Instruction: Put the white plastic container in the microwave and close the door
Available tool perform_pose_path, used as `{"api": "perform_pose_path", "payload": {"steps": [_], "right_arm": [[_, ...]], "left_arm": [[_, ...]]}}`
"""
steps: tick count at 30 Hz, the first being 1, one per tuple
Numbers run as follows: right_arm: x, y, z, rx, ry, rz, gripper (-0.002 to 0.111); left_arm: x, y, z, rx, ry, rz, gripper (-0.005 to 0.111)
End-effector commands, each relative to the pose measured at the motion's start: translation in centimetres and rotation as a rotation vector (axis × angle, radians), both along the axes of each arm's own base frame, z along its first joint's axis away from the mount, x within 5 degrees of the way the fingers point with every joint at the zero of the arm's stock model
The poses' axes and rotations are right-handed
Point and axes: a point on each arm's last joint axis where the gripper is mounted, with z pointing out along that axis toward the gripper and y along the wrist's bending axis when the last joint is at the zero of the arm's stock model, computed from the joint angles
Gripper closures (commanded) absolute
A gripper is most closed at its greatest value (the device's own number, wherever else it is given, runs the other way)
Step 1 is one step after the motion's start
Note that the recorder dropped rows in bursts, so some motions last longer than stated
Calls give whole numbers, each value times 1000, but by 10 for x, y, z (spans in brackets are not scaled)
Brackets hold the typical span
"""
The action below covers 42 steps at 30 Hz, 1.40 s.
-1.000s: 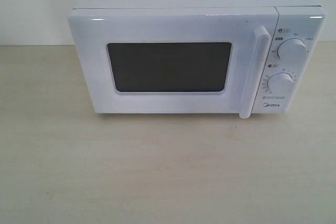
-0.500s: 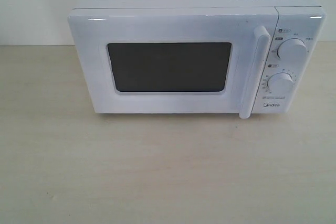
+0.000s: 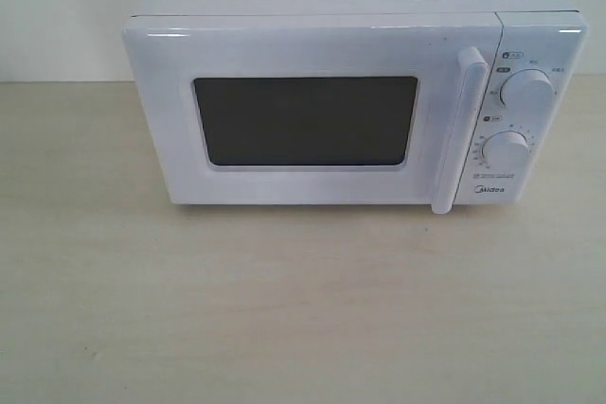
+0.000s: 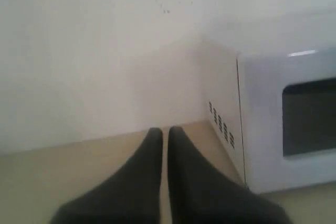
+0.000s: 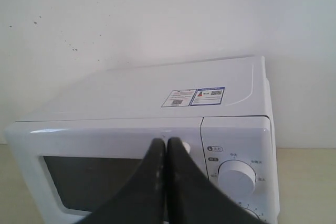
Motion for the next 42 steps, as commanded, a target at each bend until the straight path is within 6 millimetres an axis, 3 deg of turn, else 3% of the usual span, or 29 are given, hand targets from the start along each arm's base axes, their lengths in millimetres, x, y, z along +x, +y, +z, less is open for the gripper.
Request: {"api": "perform_pose_path", "payload": {"steps": [1,6,16,42], "right_arm": [[0,0,-1,2,2,0,108],[0,0,-1,2,2,0,108],[-1,0,-1,2,1,2,108],[-3,-2,0,10,-12,1,108]], "left_arm": [[5,0,-22,-27,42,1,102],[8,-1,-34,-85,9,-2,102],[6,-4,-55,-191,255,-14,102],[6,-4,-55,-189,255,-14,102]]}}
